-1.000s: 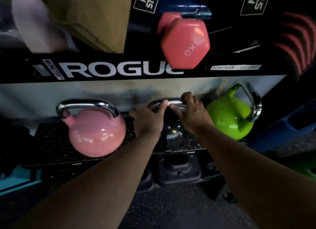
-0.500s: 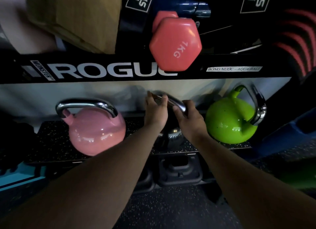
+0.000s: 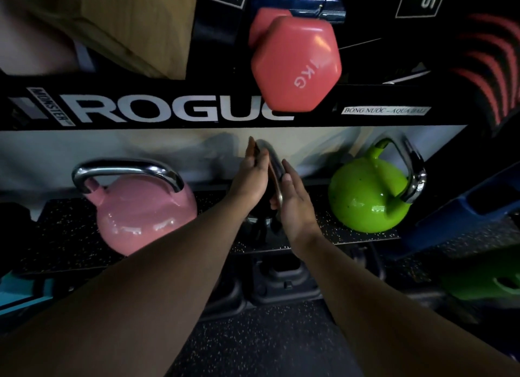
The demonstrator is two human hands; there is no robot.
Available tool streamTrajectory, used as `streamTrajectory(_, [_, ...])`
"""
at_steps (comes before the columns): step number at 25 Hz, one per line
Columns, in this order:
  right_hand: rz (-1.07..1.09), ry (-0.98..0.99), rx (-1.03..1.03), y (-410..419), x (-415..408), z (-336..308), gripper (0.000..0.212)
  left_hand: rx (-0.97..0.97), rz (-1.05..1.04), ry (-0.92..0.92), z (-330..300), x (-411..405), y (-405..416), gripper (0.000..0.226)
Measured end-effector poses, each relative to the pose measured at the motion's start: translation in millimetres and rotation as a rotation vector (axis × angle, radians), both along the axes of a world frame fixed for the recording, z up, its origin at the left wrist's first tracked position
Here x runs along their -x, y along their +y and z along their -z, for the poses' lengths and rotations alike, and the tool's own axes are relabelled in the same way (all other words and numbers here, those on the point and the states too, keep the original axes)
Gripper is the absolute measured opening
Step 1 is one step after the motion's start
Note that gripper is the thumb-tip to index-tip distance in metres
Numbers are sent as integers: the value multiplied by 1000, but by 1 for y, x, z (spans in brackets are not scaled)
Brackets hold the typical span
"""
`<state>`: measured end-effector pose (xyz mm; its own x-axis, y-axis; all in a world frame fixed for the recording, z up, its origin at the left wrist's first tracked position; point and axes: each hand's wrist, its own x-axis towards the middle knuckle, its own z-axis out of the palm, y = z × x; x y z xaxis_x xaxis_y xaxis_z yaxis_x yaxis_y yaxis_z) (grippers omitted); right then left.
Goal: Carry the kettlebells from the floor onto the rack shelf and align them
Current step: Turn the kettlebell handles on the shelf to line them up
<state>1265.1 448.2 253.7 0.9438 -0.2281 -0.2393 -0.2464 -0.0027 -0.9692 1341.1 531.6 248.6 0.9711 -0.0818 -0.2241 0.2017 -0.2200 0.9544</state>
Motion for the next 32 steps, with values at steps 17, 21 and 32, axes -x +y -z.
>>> streamTrajectory(17, [-68,-93,-250,5,7,16,47,-66,179,61,-1,-12,11,53])
streamTrajectory(21, [-66,-74,-289,-7,3,13,44,-25,118,32,1,-11,3,52])
streamTrajectory(32, [-66,-94,-387,4,-2,24,46,-79,64,45,3,-13,3,54])
